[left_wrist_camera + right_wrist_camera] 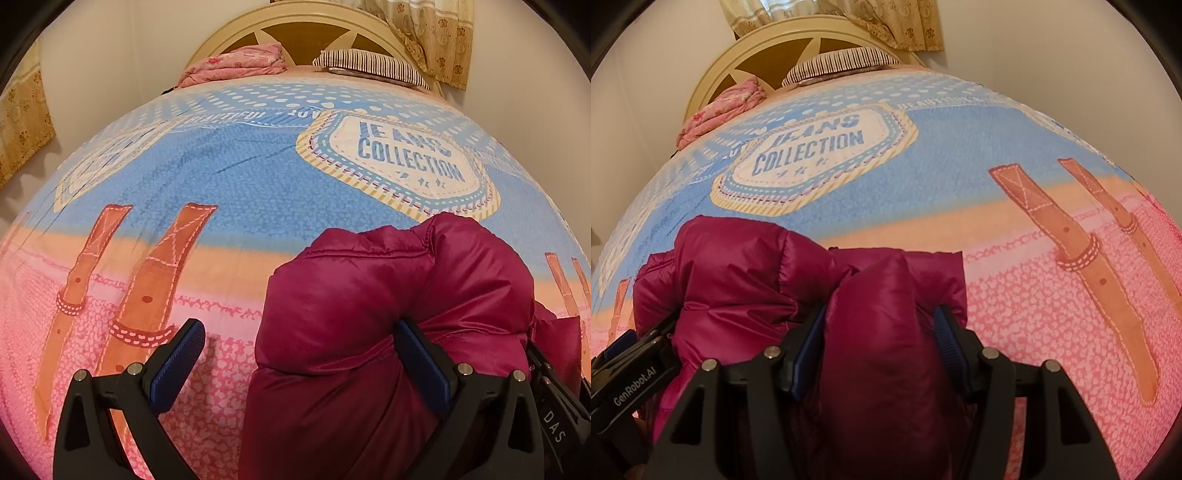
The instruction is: Fold large clothes
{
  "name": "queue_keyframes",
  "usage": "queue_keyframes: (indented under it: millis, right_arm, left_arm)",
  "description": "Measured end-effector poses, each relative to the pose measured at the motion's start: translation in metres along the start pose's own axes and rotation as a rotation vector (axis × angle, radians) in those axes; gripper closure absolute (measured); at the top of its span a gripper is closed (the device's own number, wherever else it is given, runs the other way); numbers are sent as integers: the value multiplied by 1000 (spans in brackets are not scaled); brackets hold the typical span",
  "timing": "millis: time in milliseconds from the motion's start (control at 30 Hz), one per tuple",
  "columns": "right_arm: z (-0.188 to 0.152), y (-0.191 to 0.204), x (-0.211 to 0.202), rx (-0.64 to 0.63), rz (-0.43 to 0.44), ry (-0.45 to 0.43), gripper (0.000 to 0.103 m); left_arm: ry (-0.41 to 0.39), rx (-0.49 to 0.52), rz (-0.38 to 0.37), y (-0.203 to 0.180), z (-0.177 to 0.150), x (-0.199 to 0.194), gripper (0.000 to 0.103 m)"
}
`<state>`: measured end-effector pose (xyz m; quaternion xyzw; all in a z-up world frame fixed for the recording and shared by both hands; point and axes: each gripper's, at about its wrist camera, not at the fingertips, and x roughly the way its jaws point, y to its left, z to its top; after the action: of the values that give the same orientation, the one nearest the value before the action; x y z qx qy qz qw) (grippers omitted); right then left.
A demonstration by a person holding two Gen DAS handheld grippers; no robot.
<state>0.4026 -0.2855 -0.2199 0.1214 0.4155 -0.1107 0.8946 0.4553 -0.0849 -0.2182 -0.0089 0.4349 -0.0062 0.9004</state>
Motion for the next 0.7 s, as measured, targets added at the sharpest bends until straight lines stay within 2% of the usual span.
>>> queue_keyframes:
  millis: [67,167,300,367,500,700]
  right_arm:
    - [4,-3,-5,-9,12,17,41]
    - [4,-14,-45,5,44,-41,33]
    - [-14,-33,-87,28,51,-115,32]
    - [-26,-37,-84,28,58,-82,32]
    - [-47,-43,-63,31,85,-19,32]
    - [-48,-41,-47,20,120,14,35]
  left_arm:
    - [40,19,-32,6,3,-12,1]
    - [-26,31,-88,26,-9,-54,1]
    - [-36,33,-155,43,-39,-80,1]
    - [-9,29,-160,44,-53,-75,1]
    - [-15,2,-176,43,-65,-67,1]
    - [-38,66,-123,28,-70,-59,1]
